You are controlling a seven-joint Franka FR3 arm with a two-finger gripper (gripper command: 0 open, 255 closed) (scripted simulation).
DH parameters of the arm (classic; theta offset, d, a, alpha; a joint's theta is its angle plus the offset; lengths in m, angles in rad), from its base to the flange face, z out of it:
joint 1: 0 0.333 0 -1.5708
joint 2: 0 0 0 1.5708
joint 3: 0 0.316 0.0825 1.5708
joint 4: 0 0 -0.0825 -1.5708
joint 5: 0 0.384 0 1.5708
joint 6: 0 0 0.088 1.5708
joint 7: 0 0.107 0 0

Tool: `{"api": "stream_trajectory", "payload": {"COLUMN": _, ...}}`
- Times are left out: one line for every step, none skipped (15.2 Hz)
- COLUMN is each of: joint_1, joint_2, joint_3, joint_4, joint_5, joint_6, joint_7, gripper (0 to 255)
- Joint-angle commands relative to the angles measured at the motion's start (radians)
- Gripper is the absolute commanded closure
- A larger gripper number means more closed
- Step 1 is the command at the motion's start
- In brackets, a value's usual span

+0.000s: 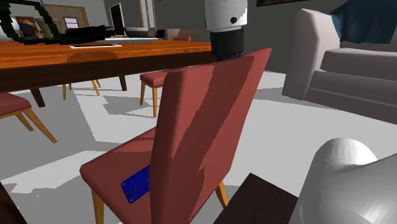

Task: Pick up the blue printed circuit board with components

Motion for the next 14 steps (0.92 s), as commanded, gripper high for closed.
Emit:
{"api": "stream_trajectory", "payload": {"joint_1": 0.000, "joint_2": 0.000, "joint_3": 0.000, "joint_4": 0.000, "joint_5": 0.000, "joint_6": 0.000, "joint_7": 0.000, "gripper": 0}}
{"api": "stream_trajectory", "payload": {"joint_1": -0.002, "joint_2": 0.011, "joint_3": 0.038, "joint_4": 0.001, "joint_5": 0.013, "joint_6": -0.004, "joint_7": 0.053, "gripper": 0}}
{"api": "stream_trajectory", "payload": {"joint_1": -0.005, "joint_2": 0.024, "joint_3": 0.076, "joint_4": 0.004, "joint_5": 0.026, "joint_6": -0.007, "joint_7": 0.106, "gripper": 0}}
{"api": "stream_trajectory", "payload": {"joint_1": -0.009, "joint_2": 0.041, "joint_3": 0.113, "joint_4": 0.009, "joint_5": 0.039, "joint_6": -0.011, "joint_7": 0.159, "gripper": 0}}
{"api": "stream_trajectory", "payload": {"joint_1": -0.012, "joint_2": 0.060, "joint_3": 0.151, "joint_4": 0.017, "joint_5": 0.051, "joint_6": -0.014, "joint_7": 0.212, "gripper": 0}}
{"api": "stream_trajectory", "payload": {"joint_1": -0.017, "joint_2": 0.082, "joint_3": 0.188, "joint_4": 0.027, "joint_5": 0.063, "joint_6": -0.017, "joint_7": 0.265, "gripper": 0}}
{"api": "stream_trajectory", "payload": {"joint_1": -0.022, "joint_2": 0.106, "joint_3": 0.225, "joint_4": 0.038, "joint_5": 0.075, "joint_6": -0.019, "joint_7": 0.319, "gripper": 0}}
{"api": "stream_trajectory", "payload": {"joint_1": -0.028, "joint_2": 0.134, "joint_3": 0.261, "joint_4": 0.052, "joint_5": 0.085, "joint_6": -0.022, "joint_7": 0.373, "gripper": 0}}
{"api": "stream_trajectory", "payload": {"joint_1": -0.034, "joint_2": 0.164, "joint_3": 0.297, "joint_4": 0.068, "joint_5": 0.094, "joint_6": -0.024, "joint_7": 0.427, "gripper": 0}}
{"api": "stream_trajectory", "payload": {"joint_1": -0.041, "joint_2": 0.197, "joint_3": 0.332, "joint_4": 0.085, "joint_5": 0.101, "joint_6": -0.027, "joint_7": 0.482, "gripper": 0}}
{"api": "stream_trajectory", "payload": {"joint_1": -0.049, "joint_2": 0.232, "joint_3": 0.368, "joint_4": 0.105, "joint_5": 0.107, "joint_6": -0.029, "joint_7": 0.538, "gripper": 0}}
{"api": "stream_trajectory", "payload": {"joint_1": -0.058, "joint_2": 0.269, "joint_3": 0.402, "joint_4": 0.126, "joint_5": 0.112, "joint_6": -0.032, "joint_7": 0.594, "gripper": 0}}
{"api": "stream_trajectory", "payload": {"joint_1": -0.067, "joint_2": 0.310, "joint_3": 0.437, "joint_4": 0.150, "joint_5": 0.114, "joint_6": -0.035, "joint_7": 0.651, "gripper": 0}}
{"api": "stream_trajectory", "payload": {"joint_1": -0.077, "joint_2": 0.353, "joint_3": 0.471, "joint_4": 0.175, "joint_5": 0.114, "joint_6": -0.038, "joint_7": 0.709, "gripper": 0}}
